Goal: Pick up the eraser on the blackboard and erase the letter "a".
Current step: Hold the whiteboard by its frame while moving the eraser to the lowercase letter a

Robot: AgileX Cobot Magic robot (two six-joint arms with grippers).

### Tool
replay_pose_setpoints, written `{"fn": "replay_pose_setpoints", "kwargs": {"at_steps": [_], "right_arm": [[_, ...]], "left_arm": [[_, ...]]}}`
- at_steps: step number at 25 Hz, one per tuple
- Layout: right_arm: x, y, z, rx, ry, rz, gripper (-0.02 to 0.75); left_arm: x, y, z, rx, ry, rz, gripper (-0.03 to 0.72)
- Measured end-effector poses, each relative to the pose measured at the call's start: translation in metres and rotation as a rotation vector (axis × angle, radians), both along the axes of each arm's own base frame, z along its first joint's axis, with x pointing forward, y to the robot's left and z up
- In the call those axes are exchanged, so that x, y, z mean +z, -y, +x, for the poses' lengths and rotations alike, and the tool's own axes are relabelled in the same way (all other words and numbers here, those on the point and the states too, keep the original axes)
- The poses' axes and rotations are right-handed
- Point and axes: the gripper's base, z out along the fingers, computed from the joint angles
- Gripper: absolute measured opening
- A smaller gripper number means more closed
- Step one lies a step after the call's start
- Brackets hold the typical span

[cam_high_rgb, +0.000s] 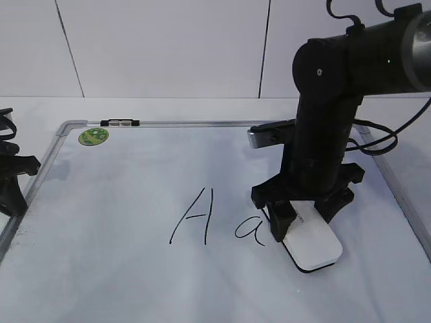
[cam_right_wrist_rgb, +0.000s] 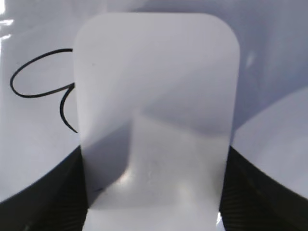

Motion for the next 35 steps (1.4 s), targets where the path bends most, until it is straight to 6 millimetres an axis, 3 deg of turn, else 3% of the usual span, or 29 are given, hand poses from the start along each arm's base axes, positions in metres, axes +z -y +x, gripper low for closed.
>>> {"fn": "replay_pose_setpoints", "kwargs": {"at_steps": [7,14,35], "right_arm": [[-0.001,-0.013,-0.006,0.044,0.010,-0.033,0.538],[-0.002,-0.023,0.006,0.050,0.013,-0.039,0.538],[-0.010,-0.031,0.007,0.056,-0.011,-0.027,0.538]], "left_arm": [[0.000,0.000,0.000,0.000,0.000,0.000,0.015],[0.000,0.000,0.000,0.000,0.000,0.000,0.015],[0.000,0.000,0.000,-0.004,0.000,0.005,0.015]]}}
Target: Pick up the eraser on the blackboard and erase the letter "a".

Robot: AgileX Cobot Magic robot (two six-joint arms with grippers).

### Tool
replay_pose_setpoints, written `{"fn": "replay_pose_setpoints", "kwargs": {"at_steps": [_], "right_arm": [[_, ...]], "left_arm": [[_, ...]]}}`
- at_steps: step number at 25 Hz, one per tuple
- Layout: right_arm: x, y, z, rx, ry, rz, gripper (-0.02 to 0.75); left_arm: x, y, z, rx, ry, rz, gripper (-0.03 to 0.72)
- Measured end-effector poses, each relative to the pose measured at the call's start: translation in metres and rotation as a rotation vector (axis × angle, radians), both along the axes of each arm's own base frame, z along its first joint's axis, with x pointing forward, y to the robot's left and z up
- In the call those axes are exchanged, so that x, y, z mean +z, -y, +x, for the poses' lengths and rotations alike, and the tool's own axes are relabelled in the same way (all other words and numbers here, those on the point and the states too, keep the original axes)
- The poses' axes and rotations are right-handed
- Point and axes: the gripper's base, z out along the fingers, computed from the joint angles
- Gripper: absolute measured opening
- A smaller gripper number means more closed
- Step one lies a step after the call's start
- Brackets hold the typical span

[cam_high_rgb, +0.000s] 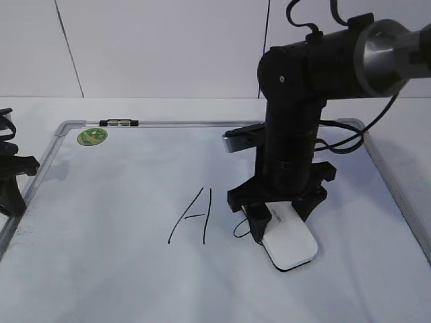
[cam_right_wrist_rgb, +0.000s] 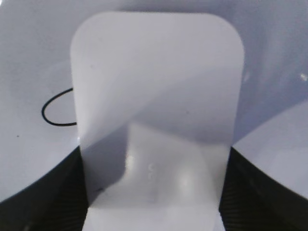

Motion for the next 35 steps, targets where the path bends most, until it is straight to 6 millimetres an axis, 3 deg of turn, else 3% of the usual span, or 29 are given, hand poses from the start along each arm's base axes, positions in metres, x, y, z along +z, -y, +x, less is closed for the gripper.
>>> {"fn": "replay_pose_setpoints", "kwargs": {"at_steps": [6,10,21,29,35], "right_arm": [[0.001,-0.027,-0.012,0.074,0.018,0.017,0.538],[0.002,-0.032,-0.012,0.083,0.028,0.019,0.538],[-0.002,-0.024,-0.004,0.034,0.014,-0.014,0.538],[-0.001,0.005,0.016,-0.060,0.012,-0.010,0.538],[-0.001,0.005,0.016,-0.068,0.006,0.000,0.538]], "left_arm": [[0.000,0.000,0.000,-0.001,0.000,0.001,0.015],[0.000,0.000,0.000,-0.001,0.000,0.001,0.015],[0.000,0.000,0.000,0.000,0.002,0.001,0.015],[0.000,0.000,0.000,0.000,0.002,0.001,0.015],[0.000,0.000,0.000,0.000,0.002,0.001,0.015]]}}
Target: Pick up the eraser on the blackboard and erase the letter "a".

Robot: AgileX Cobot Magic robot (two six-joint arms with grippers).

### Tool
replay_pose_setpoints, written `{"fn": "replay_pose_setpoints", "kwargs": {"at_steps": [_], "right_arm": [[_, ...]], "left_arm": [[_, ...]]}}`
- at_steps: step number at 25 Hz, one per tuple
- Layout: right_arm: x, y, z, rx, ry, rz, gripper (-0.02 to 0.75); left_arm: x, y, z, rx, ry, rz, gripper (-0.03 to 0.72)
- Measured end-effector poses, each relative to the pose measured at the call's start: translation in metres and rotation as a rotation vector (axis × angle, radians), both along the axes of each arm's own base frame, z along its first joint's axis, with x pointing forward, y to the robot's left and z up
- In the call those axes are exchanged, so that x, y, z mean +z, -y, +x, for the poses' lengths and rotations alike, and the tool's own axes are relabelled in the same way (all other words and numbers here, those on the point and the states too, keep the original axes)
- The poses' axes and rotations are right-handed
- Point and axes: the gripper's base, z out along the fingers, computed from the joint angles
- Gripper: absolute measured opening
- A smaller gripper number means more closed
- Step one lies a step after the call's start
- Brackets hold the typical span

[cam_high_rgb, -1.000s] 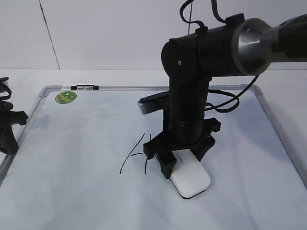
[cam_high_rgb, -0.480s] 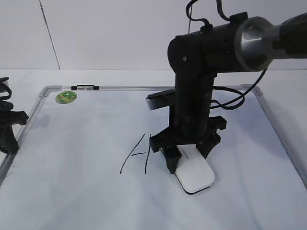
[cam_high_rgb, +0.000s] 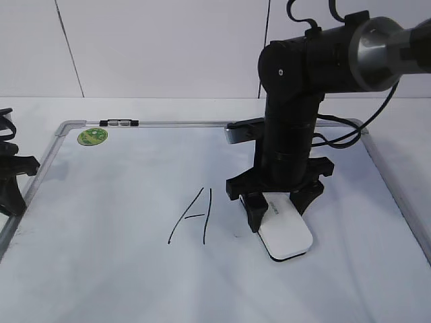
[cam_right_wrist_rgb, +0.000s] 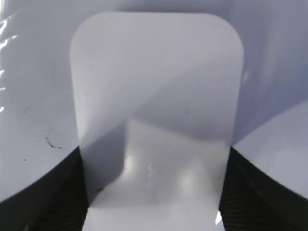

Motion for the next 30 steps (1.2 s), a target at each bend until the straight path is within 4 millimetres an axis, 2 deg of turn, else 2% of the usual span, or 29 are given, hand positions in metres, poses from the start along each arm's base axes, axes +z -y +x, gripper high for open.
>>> {"fn": "replay_pose_setpoints", "kwargs": {"at_steps": [12,20,30], "right_arm": [[0.000,-0.026,-0.017,0.096,0.010,-0.012,0.538],[0.000,-0.036,-0.024,0.120,0.000,0.006,0.538],[0.000,-0.039,-0.026,0.128,-0.015,0.035,0.538]], "left_arm": [[0.000,0.000,0.000,0.000,0.000,0.000,0.014],[0.000,0.000,0.000,-0.002,0.000,0.002,0.014],[0.000,0.000,0.000,-0.003,0.000,0.004,0.014]]}}
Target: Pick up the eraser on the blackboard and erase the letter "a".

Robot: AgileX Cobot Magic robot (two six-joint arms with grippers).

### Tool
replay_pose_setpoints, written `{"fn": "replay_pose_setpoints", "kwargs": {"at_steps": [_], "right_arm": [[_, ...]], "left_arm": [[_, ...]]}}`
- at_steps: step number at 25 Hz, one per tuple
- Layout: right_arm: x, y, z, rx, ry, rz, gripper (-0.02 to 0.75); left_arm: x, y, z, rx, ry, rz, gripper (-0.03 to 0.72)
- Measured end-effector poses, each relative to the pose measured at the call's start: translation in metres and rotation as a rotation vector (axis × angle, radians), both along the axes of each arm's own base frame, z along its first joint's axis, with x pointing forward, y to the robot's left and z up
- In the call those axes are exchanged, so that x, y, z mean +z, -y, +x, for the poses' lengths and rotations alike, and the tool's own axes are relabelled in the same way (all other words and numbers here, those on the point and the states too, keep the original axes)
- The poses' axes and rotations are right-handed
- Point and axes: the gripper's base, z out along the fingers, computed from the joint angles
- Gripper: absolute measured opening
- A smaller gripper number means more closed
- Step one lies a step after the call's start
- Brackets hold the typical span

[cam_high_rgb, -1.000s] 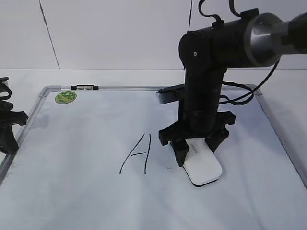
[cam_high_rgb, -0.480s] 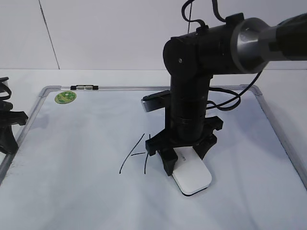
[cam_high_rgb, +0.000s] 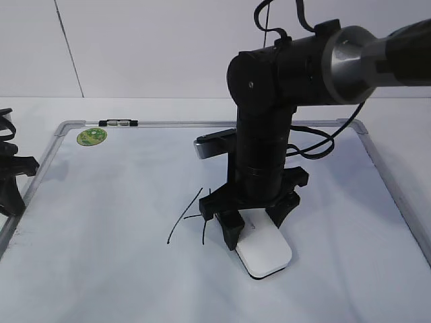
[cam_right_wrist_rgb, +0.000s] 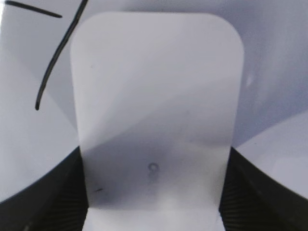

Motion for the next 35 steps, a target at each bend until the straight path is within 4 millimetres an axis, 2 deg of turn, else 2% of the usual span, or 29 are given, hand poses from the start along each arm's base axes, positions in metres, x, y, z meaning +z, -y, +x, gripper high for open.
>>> {"fn": "replay_pose_setpoints", "kwargs": {"at_steps": [20,35], "right_arm": [[-0.002,0.001,0.001,-0.021,0.026,-0.049,0.538],[0.000,0.018,0.016,-0.085,0.013,-0.045,0.538]], "left_arm": [[0.000,0.000,0.000,0.000,0.000,0.000,0.014],[0.000,0.000,0.000,0.001,0.000,-0.001,0.014]]}}
